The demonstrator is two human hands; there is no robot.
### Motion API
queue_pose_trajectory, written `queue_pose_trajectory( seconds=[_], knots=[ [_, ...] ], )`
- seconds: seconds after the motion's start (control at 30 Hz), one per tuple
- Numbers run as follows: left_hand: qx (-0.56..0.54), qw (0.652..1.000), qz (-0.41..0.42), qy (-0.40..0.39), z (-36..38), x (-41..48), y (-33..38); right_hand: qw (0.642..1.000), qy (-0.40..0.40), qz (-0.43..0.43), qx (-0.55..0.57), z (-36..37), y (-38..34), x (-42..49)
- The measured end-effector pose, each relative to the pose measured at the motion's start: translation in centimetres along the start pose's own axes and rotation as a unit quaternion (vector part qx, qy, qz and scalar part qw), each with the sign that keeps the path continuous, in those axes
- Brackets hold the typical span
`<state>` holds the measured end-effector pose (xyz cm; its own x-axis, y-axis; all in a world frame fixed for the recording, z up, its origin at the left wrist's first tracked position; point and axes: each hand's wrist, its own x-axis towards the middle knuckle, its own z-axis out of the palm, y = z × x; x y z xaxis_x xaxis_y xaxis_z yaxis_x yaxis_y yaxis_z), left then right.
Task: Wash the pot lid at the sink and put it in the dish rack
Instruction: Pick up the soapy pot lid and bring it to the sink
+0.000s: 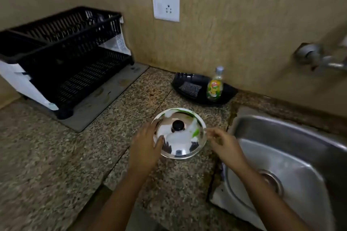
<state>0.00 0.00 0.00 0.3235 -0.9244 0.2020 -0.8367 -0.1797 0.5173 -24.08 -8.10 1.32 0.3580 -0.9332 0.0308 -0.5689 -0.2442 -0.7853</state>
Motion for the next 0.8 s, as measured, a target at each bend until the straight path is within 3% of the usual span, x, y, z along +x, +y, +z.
queue_pose_trajectory(
  seconds=[0.1, 0.43, 0.67, 0.8],
  knots=[
    [0.08, 0.995, 0.002, -0.054, 0.3, 1.8, -2.8, 0.997, 0.05, 0.006, -0.051, 2.4, -0.1, 1.6],
    [0.174, 0.967, 0.019, -0.186, 1.2, 3.8, -9.2, 0.949, 0.01, 0.079, -0.304, 9.3, -4.7, 6.9],
    [0.173, 0.97, 0.031, -0.168, 1.1, 4.1, -9.5, 0.952, 0.015, 0.069, -0.298, 11.0, -3.9, 8.5],
    [0.09, 0.986, 0.005, -0.14, 1.1, 4.9, -9.4, 0.956, 0.031, 0.033, -0.291, 10.9, -4.0, 7.6]
  ],
)
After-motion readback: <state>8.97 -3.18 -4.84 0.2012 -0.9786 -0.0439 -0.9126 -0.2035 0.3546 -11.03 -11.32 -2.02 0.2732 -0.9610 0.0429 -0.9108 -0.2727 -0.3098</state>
